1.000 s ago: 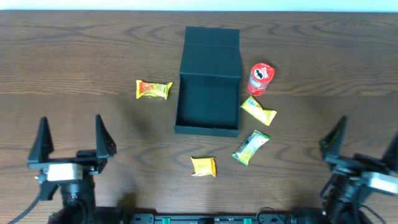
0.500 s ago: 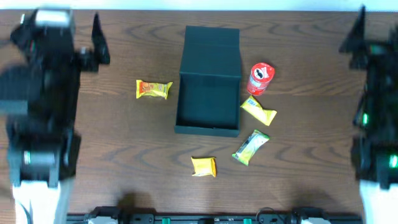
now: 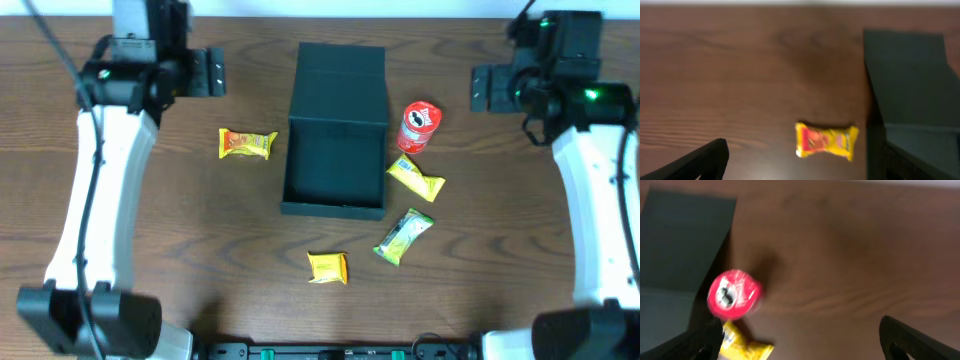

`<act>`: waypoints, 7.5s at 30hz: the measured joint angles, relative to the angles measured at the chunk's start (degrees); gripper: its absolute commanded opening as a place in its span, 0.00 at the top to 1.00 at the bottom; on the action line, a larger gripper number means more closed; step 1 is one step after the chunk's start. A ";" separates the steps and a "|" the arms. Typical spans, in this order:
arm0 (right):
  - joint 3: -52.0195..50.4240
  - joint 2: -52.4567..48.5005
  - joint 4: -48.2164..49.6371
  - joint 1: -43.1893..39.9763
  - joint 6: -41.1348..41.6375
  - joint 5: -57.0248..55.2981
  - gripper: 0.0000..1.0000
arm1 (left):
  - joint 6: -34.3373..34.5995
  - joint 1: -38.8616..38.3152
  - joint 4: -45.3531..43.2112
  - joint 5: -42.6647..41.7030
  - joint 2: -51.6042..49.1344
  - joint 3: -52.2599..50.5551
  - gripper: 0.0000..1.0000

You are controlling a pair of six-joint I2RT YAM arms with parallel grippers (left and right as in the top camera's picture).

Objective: Pack container
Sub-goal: 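Raise both arms forward, right gripper toward the red Pringles can, then close the right gripper around the red Pringles can, then lift the can and swing it left over the black box, then lower the can upright into the box and open the right gripper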

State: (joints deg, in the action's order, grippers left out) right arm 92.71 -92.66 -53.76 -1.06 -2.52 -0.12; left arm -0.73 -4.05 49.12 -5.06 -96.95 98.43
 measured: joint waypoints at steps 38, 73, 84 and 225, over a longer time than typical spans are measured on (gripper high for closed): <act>0.02 -18.78 6.56 7.72 25.44 -5.16 0.01 | 6.78 -0.50 12.61 -11.74 -13.55 0.02 0.05; 0.02 -23.58 6.08 9.79 33.38 5.46 0.01 | 6.95 -0.50 13.27 -11.74 -13.55 0.02 0.05; 0.02 -25.20 6.03 10.40 33.88 2.97 0.26 | 6.97 -0.50 13.27 -11.74 -13.55 0.02 0.05; -8.20 -25.68 24.92 16.17 38.53 49.59 0.98 | 6.95 -0.50 13.62 -11.74 -13.55 0.02 0.05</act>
State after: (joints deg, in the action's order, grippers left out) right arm 84.51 -118.34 -28.84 15.11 36.01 49.47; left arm 6.22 -4.56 62.74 -16.80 -110.50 98.45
